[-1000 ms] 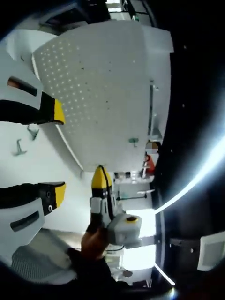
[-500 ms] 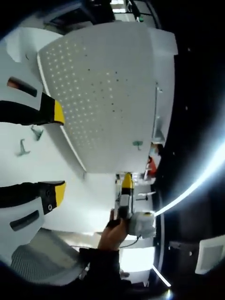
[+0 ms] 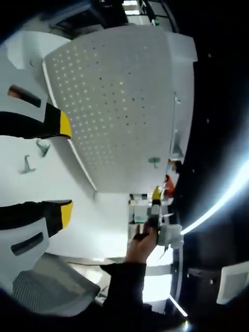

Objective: Insert the hook assembly into the mounting plate slot until the hook locks in place.

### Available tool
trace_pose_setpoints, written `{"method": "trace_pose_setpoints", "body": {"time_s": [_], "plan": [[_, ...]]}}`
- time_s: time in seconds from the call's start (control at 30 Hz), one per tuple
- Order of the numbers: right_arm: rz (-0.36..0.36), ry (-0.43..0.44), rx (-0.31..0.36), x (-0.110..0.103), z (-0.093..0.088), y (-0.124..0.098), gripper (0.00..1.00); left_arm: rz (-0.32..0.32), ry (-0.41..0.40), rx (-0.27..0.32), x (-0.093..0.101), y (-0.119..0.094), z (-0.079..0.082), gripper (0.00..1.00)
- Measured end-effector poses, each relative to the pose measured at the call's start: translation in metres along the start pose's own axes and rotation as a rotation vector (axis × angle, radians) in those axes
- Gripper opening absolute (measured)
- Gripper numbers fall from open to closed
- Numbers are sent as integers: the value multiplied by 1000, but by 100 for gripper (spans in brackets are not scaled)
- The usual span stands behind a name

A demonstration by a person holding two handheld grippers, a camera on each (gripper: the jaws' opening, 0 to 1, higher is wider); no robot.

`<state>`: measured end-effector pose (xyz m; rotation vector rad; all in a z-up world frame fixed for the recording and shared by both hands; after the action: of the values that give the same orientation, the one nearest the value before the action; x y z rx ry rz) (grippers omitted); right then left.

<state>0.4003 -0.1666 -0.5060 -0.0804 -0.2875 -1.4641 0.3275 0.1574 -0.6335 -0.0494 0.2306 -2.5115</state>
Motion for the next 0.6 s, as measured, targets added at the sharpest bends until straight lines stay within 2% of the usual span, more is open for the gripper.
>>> {"method": "trace_pose_setpoints", "body": {"time_s": [0.1,0.33,0.6], "plan": [[-10,-12,9,5,7,11,1,-7,3,-13,1,1,-3,48],[-27,-18,2,14,10,32,1,1,10,-13,0,0,-3,49],[-55,37,-25,25,4,51,1,19,7,-8,-4,-1,-2,49]]}}
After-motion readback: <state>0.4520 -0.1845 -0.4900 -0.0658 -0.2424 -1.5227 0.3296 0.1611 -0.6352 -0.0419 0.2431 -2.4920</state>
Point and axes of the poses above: the point that each gripper's makers call its tool centre point, and the gripper's own axes: y roughly forward along the fingers, x roughly to its right, z roughly out of its top, the point moved 7 cm from there along -y, roughly backward along the fingers
